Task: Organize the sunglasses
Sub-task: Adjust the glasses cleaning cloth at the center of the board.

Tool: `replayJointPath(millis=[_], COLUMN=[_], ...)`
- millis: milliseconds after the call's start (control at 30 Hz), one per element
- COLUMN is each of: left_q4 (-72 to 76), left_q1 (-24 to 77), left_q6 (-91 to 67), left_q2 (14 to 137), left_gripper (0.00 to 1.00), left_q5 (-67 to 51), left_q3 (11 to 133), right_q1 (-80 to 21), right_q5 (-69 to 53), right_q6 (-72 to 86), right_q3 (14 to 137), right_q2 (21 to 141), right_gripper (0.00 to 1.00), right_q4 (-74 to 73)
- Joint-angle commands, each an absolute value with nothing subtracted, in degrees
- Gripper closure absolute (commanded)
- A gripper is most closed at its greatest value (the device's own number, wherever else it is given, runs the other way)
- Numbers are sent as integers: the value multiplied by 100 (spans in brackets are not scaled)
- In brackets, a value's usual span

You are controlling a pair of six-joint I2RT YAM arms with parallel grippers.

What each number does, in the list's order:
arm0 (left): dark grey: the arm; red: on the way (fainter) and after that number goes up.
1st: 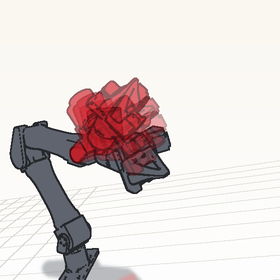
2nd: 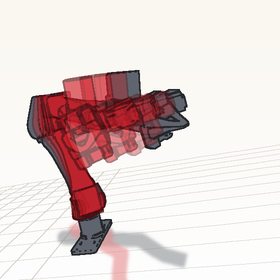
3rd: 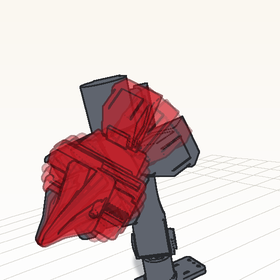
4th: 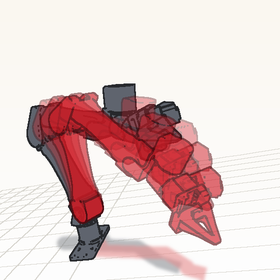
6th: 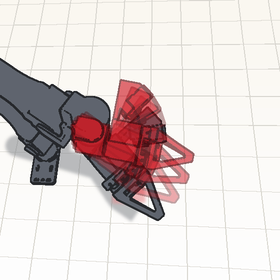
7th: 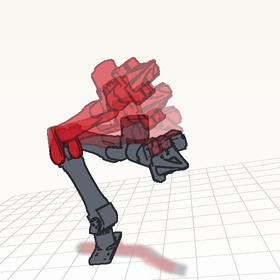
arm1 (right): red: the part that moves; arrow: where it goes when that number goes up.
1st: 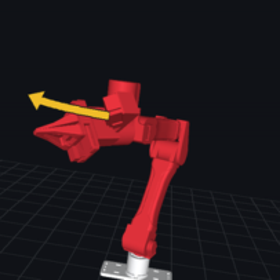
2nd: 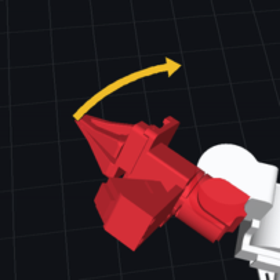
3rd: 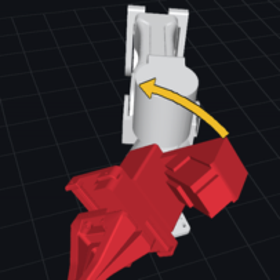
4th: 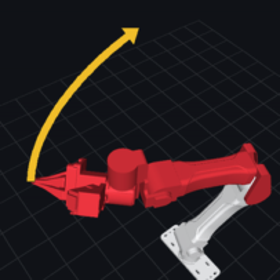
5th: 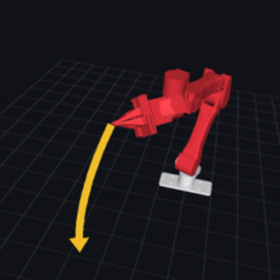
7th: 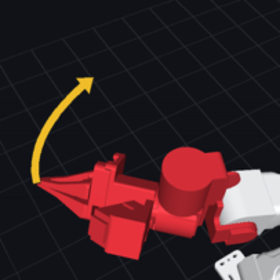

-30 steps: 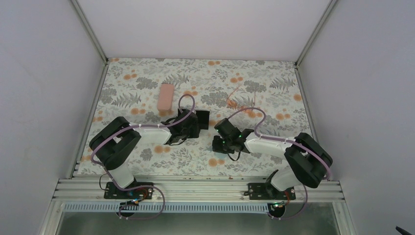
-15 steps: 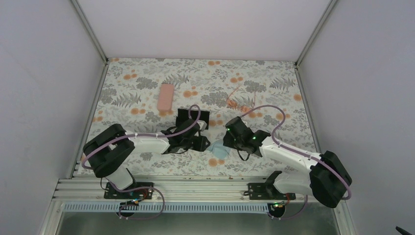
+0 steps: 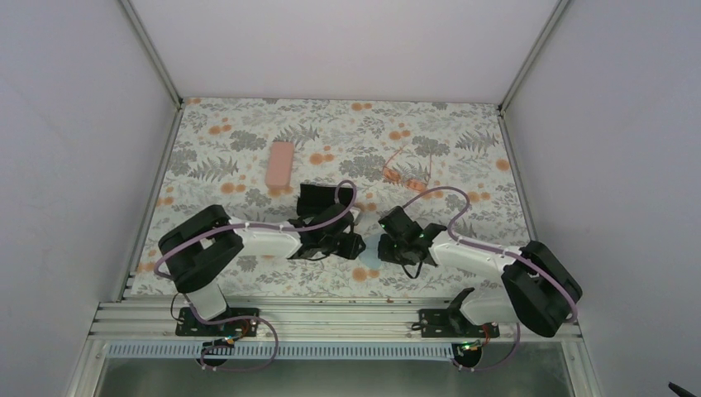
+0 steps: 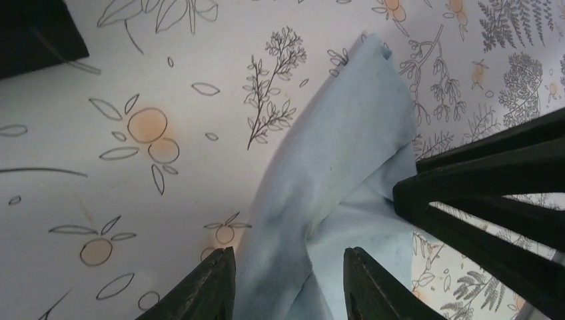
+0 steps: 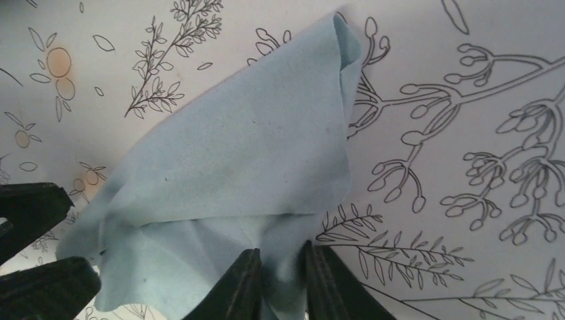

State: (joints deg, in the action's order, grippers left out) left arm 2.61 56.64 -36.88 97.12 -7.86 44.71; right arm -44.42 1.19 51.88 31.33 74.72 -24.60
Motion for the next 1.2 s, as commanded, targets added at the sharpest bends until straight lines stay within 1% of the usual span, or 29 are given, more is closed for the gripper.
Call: replayJointPath(millis=[0, 33, 67, 133, 500, 633, 767, 900, 1000, 1167], left_q4=[38, 9, -11, -36, -208, -61, -196, 34, 107, 194], left_q1=[5709, 5707, 5717, 5712, 5728, 5787, 5783, 5813, 5861, 5886], left_q6=[-3673, -3656, -3641, -3596, -3375, -3285, -3242, -3109, -2781, -2241], left_q2=[9926, 9984, 10030, 10121, 10517, 10270, 10326, 10260, 10227, 10281], left_gripper=[60, 60, 60, 61, 64, 64, 64, 63, 63, 63], left_q5=[-534, -536, -540, -548, -618, -527, -585, -737, -701, -998], left_q3=[4885, 4947, 5007, 5113, 5676, 5657, 5755, 5622, 5616, 5600], right_q1=[-4403, -4403, -4403, -4403, -4323, -4238, -4083, -3955, -3902, -3812], right_q5=[-2, 0, 18, 92, 48, -109, -306, -359, -412, -389], right_q6=[5220, 5247, 5280, 5321, 5361, 5319, 5228, 5150, 5125, 5109], right_q3=[2946, 2924, 2900, 2871, 2757, 2595, 2552, 2619, 2610, 2643], right_q2=[7613, 7615, 7615, 7580, 7162, 6670, 6315, 6327, 6354, 6321], right_gripper=[85, 88, 93, 96, 96, 96, 97, 97, 97, 97], right_q4=[-2191, -2185, -2199, -2258, -2264, -1907, -1698, -1787, -1794, -1869])
